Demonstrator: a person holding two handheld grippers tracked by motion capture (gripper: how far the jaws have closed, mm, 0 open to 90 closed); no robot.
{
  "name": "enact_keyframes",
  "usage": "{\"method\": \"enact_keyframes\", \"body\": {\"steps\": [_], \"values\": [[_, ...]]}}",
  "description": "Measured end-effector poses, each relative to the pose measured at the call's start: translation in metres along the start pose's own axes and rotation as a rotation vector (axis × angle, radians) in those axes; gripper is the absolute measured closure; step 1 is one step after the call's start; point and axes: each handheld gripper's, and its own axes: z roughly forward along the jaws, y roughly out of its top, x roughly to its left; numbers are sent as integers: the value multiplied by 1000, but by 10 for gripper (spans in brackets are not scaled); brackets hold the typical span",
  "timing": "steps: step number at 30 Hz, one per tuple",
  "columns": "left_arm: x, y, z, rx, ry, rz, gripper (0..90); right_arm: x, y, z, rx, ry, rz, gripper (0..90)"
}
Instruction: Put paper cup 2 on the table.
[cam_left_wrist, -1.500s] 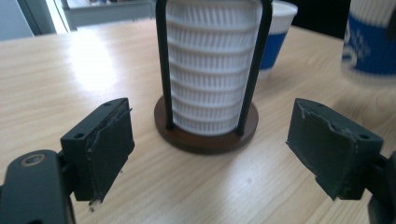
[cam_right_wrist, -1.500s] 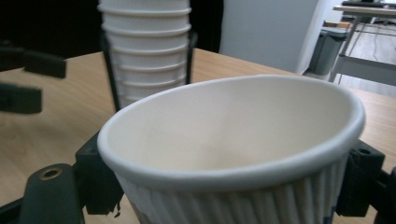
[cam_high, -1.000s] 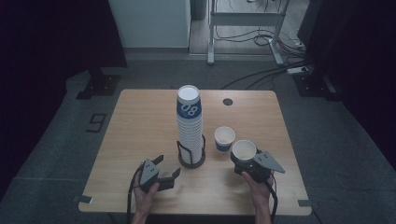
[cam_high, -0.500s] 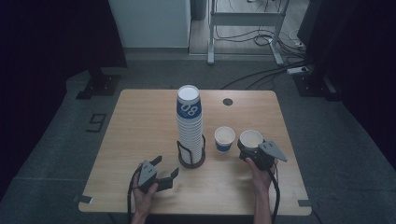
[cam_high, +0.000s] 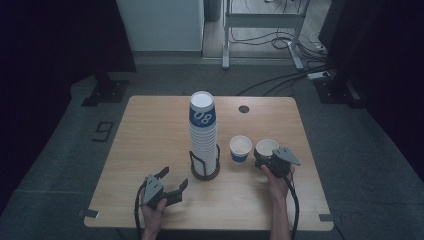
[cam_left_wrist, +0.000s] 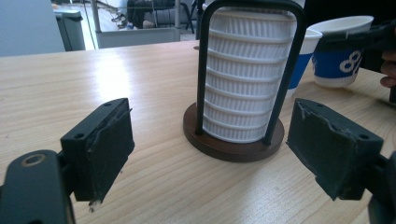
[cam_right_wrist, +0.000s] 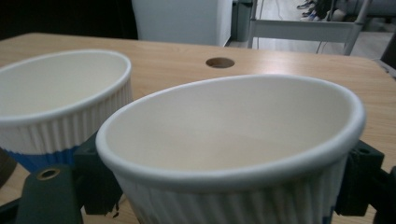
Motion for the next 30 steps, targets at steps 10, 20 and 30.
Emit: {"method": "enact_keyframes", "body": {"steps": [10,20,30], "values": [[1,-1,-1,-11,3,-9,141,-1,-4,-7,36,-31,16,152],[0,0,0,-3,4,-3,142,-6,-9,-11,129,-59,64,130],[0,0,1,2,10,-3,142,2,-15,-34,138,-74,86,131]]}}
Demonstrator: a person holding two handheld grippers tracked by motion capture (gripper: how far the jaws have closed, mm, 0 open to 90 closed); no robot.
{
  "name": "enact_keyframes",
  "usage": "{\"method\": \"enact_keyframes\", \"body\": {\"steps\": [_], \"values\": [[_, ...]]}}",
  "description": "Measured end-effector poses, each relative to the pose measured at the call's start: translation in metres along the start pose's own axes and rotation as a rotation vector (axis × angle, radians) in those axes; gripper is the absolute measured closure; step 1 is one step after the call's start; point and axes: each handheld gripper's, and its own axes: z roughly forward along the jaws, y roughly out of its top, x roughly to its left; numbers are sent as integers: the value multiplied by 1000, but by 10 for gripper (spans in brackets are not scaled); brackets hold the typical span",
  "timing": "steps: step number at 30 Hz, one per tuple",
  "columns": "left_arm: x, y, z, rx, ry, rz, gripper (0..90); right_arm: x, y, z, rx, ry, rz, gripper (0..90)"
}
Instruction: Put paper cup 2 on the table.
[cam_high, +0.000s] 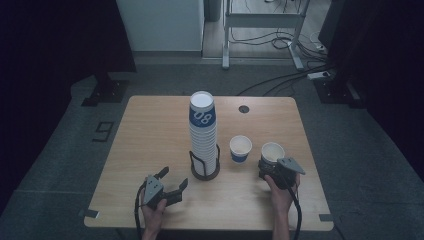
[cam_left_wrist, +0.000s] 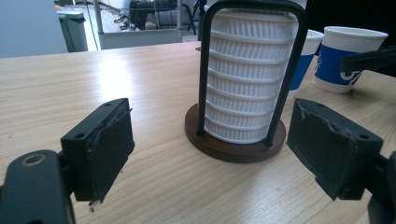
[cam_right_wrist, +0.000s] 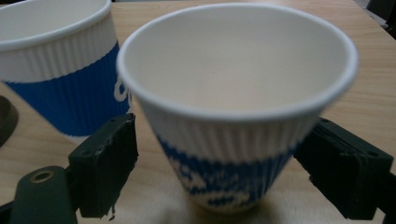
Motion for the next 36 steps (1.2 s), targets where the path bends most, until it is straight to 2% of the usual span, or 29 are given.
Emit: {"method": "enact_keyframes", "body": {"steps": [4,9,12,14,24,26,28,33,36], "values": [[0,0,0,0,12,-3,142,6,-9,-17,-23,-8,7,132],[-1,0,0,3,28,-5,142,17,-18,-37,-105,14,27,132],[-1,0,0,1,33,-9,142,30,-23,-46,-158,45,8,133],[-2,0,0,6,34,-10,142,40,-25,-50,-187,83,-2,132],[-5,-1,-3,1,47,-11,142,83,-30,-55,-246,211,-54,149],[-5,-1,-3,4,49,-14,142,92,-31,-56,-261,217,-77,148],[-4,-1,-3,2,49,-16,142,97,-33,-53,-248,244,-85,151],[-4,-1,-3,1,45,-15,141,108,-37,-50,-246,249,-109,152],[-4,-1,-3,-1,44,-16,141,111,-38,-50,-252,257,-106,149]]}}
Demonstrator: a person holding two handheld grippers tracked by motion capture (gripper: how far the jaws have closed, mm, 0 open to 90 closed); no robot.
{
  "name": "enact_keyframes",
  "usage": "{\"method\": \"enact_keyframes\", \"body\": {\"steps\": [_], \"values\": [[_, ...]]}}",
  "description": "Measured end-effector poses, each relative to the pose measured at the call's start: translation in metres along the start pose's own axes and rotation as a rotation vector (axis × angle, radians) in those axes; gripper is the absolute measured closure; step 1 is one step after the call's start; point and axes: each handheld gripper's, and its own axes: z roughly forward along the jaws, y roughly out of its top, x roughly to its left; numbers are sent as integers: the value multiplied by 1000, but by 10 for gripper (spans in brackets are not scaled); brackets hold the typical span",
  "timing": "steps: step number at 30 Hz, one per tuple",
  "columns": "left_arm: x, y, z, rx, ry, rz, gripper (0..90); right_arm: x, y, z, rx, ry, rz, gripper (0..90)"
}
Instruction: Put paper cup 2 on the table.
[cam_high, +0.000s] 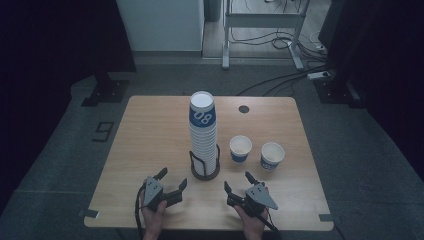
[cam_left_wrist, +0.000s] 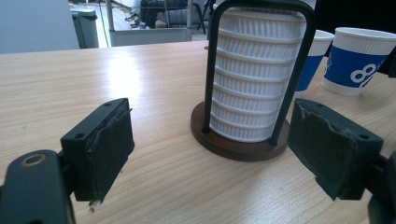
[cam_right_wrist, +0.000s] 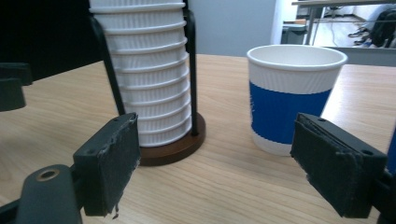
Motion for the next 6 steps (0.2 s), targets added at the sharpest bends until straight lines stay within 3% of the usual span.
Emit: {"method": "enact_keyframes", "body": {"steps": [3,6], "values": [[0,0,0,0,-2,2,141,3,0,-1,-8,-9,-13,148],[0,0,0,0,-4,2,141,0,0,0,-10,1,5,146]]}}
